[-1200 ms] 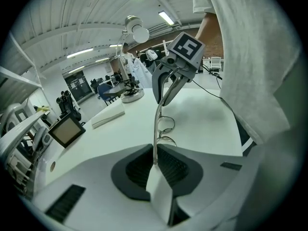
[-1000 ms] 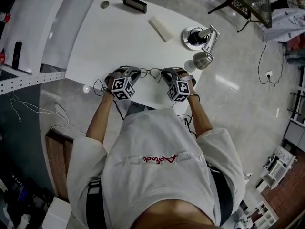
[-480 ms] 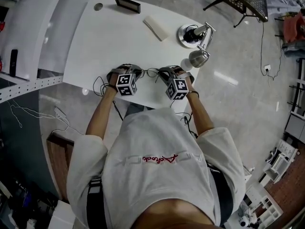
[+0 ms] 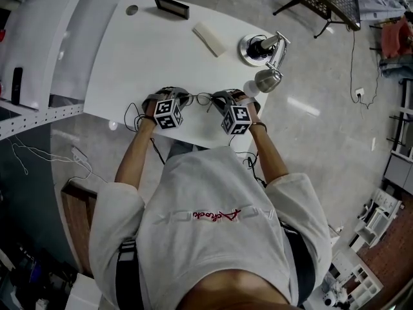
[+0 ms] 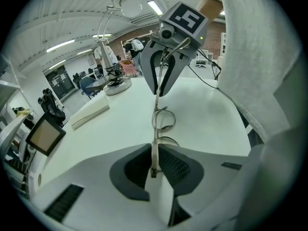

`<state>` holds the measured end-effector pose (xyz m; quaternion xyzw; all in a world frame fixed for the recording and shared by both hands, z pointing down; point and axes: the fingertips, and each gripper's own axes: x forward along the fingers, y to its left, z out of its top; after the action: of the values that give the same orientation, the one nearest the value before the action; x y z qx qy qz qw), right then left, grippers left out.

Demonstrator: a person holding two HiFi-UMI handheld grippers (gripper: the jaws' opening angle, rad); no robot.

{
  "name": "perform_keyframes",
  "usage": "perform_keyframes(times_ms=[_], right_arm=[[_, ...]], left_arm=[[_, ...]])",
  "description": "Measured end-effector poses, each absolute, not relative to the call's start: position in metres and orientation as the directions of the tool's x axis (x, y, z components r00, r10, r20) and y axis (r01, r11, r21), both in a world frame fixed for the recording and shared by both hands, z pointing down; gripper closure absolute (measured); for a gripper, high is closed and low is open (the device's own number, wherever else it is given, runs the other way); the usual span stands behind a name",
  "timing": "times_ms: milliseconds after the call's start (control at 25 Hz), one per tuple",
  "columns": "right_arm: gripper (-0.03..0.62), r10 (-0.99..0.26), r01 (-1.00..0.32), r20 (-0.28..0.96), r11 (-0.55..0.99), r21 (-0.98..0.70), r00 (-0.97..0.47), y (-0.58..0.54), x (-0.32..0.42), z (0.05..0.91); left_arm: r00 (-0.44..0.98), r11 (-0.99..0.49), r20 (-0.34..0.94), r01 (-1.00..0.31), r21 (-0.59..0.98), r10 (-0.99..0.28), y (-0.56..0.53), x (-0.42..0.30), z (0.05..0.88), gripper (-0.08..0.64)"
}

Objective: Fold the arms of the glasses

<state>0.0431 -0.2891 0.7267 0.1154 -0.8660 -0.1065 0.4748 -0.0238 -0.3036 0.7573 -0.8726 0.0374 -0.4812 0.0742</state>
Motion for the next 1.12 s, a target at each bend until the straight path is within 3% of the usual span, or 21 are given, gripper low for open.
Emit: perform_keyframes(times_ms=[320, 840, 1120], right_arm=[[0.549, -0.25, -0.06, 0.819, 0.965, 0.257, -0.517, -0.287, 0.031, 0.729], [0.551, -0.156, 0.02, 0.859, 0.982, 0.19, -0.487, -0.289, 0.003, 0.738], [0.551, -0.119, 0.035, 0.877, 0.988, 0.153, -0.466, -0.291, 0.001, 0.742]], left_arm=[[0.526, -0.979, 0.825, -0.115, -0.168, -0.204, -0.301, -0.057, 0.756, 0.486], [0.552, -0.981, 0.811, -0.128, -0.148, -0.195, -0.299, -0.056, 0.754, 0.492], [0.676, -0.972, 0.702, -0.212, -0.106, -0.224, -0.295, -0.061, 0.724, 0.486]])
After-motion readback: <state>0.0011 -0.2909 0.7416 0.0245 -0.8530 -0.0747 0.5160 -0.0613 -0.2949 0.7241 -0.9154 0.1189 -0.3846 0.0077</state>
